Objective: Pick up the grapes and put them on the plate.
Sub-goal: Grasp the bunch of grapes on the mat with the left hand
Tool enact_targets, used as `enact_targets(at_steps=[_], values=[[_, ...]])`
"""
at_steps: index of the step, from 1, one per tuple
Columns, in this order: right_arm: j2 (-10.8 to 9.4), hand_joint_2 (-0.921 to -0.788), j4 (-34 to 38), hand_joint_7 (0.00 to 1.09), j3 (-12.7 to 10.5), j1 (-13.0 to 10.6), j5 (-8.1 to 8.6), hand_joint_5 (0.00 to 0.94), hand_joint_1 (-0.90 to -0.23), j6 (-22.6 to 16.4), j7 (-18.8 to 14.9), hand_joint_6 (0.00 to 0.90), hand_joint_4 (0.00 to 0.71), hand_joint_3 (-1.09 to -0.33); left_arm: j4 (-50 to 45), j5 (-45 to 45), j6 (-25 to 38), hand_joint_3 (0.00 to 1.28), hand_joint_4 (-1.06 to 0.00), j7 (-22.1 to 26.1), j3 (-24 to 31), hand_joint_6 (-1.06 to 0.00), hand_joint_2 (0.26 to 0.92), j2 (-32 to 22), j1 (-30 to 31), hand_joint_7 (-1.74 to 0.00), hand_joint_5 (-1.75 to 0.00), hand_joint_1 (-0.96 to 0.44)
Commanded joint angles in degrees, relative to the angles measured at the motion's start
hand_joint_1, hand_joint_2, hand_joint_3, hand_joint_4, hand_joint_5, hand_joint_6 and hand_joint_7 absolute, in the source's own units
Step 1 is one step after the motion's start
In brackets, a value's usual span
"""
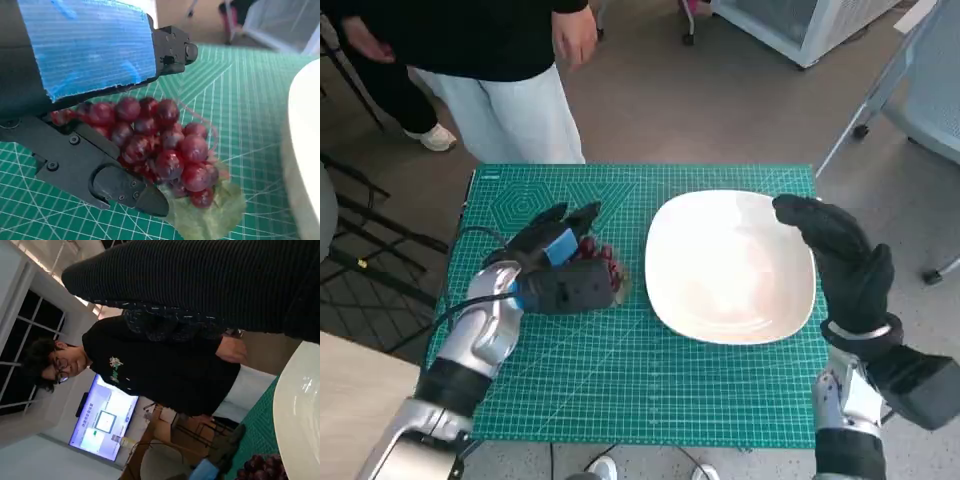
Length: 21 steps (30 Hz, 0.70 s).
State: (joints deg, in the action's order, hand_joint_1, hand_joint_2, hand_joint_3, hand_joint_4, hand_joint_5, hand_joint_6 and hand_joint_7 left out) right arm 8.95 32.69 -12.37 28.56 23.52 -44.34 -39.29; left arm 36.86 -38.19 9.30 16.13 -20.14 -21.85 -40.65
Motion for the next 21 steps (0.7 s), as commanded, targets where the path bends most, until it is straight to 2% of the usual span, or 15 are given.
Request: enact_targets(at_steps=[1,12,21], values=[[0.2,-0.921,0.0,0.25,0.1,-1.4,0.21,0.001,-0.536,0.9,-0.2,0.057,0.179,-0.590,6.3,0.1,-0.5,0.00,0.00,-0.5,-1.7,-0.12,0.711,1.5,-3.1,-0.01,0.00,-0.44],[0.4,-0.921,-0.2,0.24,-0.1,-1.4,0.31,0.001,-0.530,1.2,-0.2,0.060,0.180,-0.589,15.3,1.5,-2.9,0.00,0.00,-1.2,-3.1,-0.15,0.704,2.8,-5.8,-0.02,0.00,-0.38],[0.3,-0.921,0.0,0.23,-0.1,-1.1,-0.11,0.001,-0.532,0.8,0.0,0.061,0.180,-0.591,18.8,1.7,-3.6,0.00,0.00,-1.4,-4.1,-0.17,0.709,3.1,-7.0,-0.02,0.00,-0.36]])
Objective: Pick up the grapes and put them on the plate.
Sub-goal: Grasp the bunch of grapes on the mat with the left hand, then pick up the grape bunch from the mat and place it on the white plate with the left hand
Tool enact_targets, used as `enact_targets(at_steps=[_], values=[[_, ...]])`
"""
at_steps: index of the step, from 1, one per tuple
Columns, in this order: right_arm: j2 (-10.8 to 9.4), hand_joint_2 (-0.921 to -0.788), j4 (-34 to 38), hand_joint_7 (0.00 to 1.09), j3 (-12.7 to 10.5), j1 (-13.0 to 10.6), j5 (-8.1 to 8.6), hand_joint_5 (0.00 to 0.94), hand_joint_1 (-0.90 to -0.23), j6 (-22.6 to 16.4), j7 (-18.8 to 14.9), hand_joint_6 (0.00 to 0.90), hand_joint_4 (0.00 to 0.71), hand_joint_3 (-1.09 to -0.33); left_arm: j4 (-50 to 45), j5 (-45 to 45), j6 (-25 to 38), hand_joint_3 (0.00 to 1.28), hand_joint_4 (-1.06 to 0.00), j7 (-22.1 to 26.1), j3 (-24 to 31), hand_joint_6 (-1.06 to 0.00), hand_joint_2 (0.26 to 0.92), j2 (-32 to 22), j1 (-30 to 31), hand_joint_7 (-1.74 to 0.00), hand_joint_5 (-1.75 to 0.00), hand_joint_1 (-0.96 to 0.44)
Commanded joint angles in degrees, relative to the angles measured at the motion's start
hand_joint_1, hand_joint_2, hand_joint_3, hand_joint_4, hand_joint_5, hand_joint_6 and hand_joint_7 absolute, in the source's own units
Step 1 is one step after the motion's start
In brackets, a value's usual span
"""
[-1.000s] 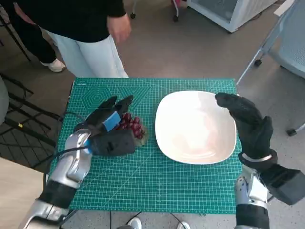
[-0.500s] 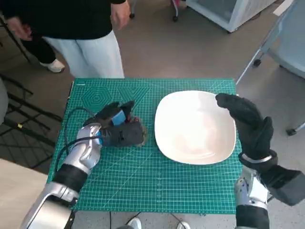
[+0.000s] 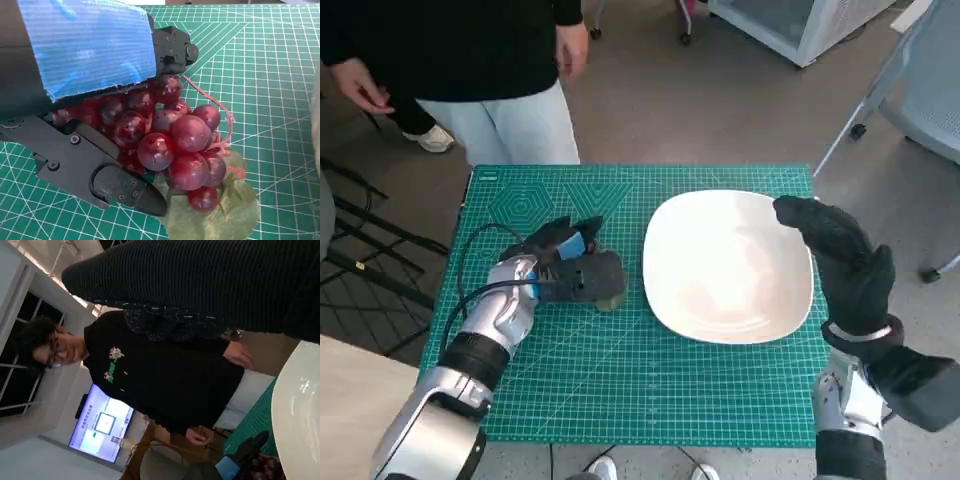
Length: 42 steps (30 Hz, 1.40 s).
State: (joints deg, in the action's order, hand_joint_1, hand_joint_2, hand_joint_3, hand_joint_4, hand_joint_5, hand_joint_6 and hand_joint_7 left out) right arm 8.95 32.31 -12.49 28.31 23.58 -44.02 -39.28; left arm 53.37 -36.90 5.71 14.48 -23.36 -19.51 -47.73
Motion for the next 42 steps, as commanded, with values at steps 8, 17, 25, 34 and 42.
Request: enact_targets(at_steps=[8,17,25,34,42], values=[[0.4,-0.921,1.0,0.23,0.0,-0.5,-0.24,0.000,-0.531,0.3,-0.2,0.063,0.175,-0.592,4.4,0.9,-0.4,0.00,-0.04,-0.7,-1.5,-0.23,0.710,1.1,-0.7,-0.03,-0.01,-0.34],[0.6,-0.921,1.1,0.22,0.0,-0.1,0.08,0.000,-0.530,0.6,-0.6,0.064,0.173,-0.592,6.5,1.3,-1.9,0.00,-0.13,-2.0,-1.8,-0.31,0.715,1.3,-1.6,-0.04,-0.02,-0.29],[0.7,-0.921,1.6,0.22,0.0,0.0,0.22,0.000,-0.527,0.2,-1.1,0.066,0.173,-0.592,6.1,-1.3,-3.3,0.04,-0.64,-8.1,-3.8,-0.59,0.866,1.0,-0.9,-0.48,-0.87,0.06],[0.9,-0.921,2.5,0.21,-0.3,0.6,0.16,0.000,-0.527,-0.2,-1.2,0.068,0.173,-0.591,3.2,-4.1,-3.1,0.10,-0.63,-13.6,-6.3,-0.60,0.919,0.1,0.8,-1.11,-1.27,0.00],[0.9,-0.921,2.8,0.21,-0.3,1.0,-0.03,0.001,-0.528,-0.5,-1.0,0.071,0.174,-0.589,1.5,-3.0,-3.0,0.13,-0.62,-12.2,-5.6,-0.54,0.920,-0.5,1.1,-1.24,-1.25,0.00]])
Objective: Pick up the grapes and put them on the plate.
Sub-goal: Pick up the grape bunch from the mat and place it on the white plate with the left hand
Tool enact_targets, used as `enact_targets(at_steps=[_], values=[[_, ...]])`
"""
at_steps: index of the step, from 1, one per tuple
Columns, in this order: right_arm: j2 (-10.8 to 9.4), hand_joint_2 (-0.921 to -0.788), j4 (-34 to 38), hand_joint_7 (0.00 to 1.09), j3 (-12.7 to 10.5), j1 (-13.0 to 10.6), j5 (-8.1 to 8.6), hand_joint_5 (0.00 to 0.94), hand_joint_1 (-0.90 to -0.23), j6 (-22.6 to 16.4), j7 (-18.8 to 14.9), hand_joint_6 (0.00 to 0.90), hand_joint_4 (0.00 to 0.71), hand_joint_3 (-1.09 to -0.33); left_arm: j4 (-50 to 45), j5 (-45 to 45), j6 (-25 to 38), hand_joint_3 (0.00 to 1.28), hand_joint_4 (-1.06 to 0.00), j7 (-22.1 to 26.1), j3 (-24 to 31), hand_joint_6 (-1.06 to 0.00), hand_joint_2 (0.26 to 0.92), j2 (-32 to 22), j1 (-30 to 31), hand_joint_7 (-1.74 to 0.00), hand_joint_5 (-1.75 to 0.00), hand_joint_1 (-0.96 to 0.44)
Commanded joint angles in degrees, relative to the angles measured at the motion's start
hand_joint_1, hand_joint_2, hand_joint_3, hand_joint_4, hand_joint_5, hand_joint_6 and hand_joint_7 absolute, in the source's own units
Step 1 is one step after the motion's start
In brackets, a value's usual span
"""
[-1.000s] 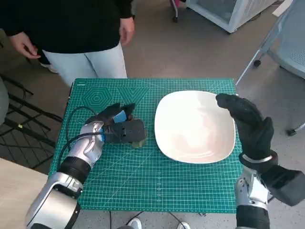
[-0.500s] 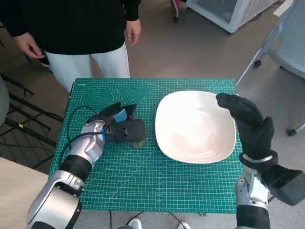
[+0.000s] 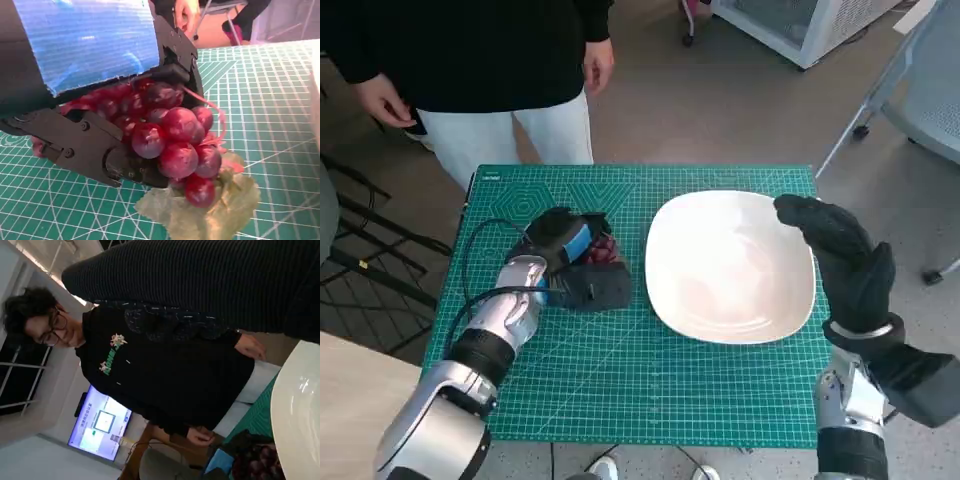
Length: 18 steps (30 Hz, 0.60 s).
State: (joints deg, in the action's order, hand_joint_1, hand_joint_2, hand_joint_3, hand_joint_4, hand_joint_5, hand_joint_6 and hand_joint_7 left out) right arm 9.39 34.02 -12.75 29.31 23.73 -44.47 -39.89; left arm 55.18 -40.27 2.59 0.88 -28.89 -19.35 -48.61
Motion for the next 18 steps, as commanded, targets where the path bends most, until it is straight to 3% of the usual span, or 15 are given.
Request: enact_targets(at_steps=[1,18], values=[[0.5,-0.921,1.2,0.21,-0.1,0.0,-0.22,0.001,-0.528,-0.1,-0.4,0.071,0.174,-0.589,-0.4,0.5,-0.1,0.13,-0.62,1.4,0.0,-0.54,0.921,-0.7,2.1,-1.24,-1.25,0.00],[0.3,-0.921,1.4,0.20,0.0,0.3,-0.41,0.001,-0.524,-0.6,-0.2,0.076,0.175,-0.591,0.8,0.8,-1.1,0.13,-0.62,1.4,0.1,-0.56,0.920,-1.0,1.4,-1.20,-1.27,0.00]])
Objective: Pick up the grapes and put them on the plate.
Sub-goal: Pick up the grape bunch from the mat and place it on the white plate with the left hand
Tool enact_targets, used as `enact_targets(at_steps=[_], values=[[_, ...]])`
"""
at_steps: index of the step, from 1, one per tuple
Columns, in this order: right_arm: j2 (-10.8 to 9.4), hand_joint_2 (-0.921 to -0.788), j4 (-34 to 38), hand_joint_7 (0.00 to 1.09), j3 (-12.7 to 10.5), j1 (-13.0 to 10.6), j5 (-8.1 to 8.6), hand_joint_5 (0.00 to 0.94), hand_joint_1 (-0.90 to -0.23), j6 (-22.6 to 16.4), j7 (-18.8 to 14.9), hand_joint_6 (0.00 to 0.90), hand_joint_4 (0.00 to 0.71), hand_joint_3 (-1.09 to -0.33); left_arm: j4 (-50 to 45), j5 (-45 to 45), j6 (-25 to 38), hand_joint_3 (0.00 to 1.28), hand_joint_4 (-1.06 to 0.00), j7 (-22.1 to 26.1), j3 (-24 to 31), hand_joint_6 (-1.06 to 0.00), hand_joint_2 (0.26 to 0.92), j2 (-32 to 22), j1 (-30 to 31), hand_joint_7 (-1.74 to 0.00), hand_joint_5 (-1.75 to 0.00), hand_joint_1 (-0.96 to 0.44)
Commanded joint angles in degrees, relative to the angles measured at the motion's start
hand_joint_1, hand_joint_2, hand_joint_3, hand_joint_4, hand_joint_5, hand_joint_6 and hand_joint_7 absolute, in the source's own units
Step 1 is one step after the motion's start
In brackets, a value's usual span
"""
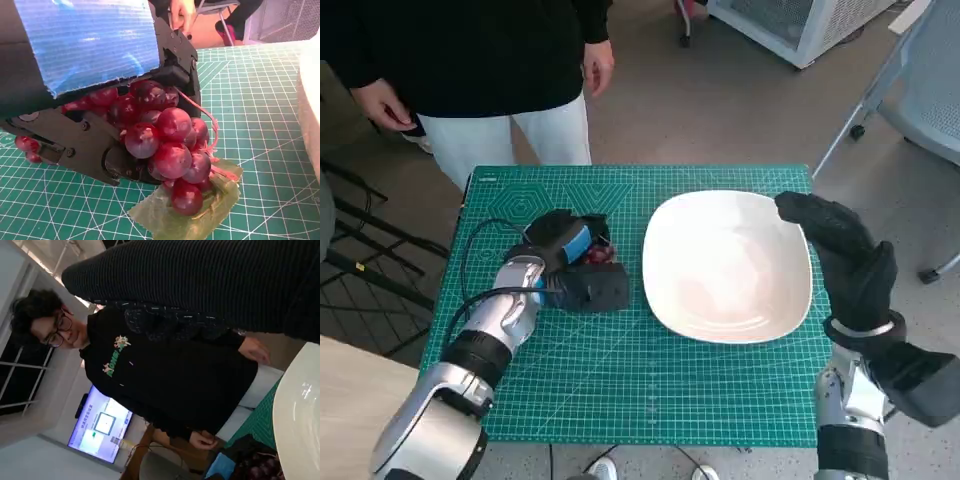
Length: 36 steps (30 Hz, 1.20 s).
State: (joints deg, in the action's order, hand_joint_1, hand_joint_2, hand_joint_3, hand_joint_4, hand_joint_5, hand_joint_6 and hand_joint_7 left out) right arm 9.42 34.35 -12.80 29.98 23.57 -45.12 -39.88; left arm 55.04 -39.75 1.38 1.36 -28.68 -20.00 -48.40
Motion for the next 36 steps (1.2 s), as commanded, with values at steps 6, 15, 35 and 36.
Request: enact_targets(at_steps=[6,15,35,36], values=[[0.2,-0.921,1.1,0.20,0.0,-0.4,-0.14,0.000,-0.524,-0.1,-0.3,0.076,0.175,-0.591,1.1,0.7,0.9,0.13,-0.62,1.2,0.5,-0.55,0.921,0.0,0.8,-1.20,-1.27,0.00],[0.2,-0.921,1.3,0.20,0.0,-0.4,-0.18,0.000,-0.522,-0.4,-0.2,0.078,0.175,-0.590,-1.1,0.7,1.8,0.15,-0.61,2.6,0.7,-0.52,0.921,-0.7,0.5,-1.25,-1.27,0.00],[0.1,-0.921,1.8,0.19,-0.5,0.5,0.07,0.000,-0.524,-0.3,0.0,0.085,0.173,-0.593,-36.6,0.1,9.5,0.14,-0.61,9.6,7.5,-0.54,0.921,-7.6,7.1,-1.24,-1.27,0.00],[0.1,-0.921,1.9,0.19,-0.6,0.5,0.04,0.000,-0.525,-0.4,0.0,0.085,0.173,-0.593,-38.1,0.0,9.4,0.14,-0.62,9.6,7.9,-0.54,0.921,-7.8,7.4,-1.22,-1.27,0.00]])
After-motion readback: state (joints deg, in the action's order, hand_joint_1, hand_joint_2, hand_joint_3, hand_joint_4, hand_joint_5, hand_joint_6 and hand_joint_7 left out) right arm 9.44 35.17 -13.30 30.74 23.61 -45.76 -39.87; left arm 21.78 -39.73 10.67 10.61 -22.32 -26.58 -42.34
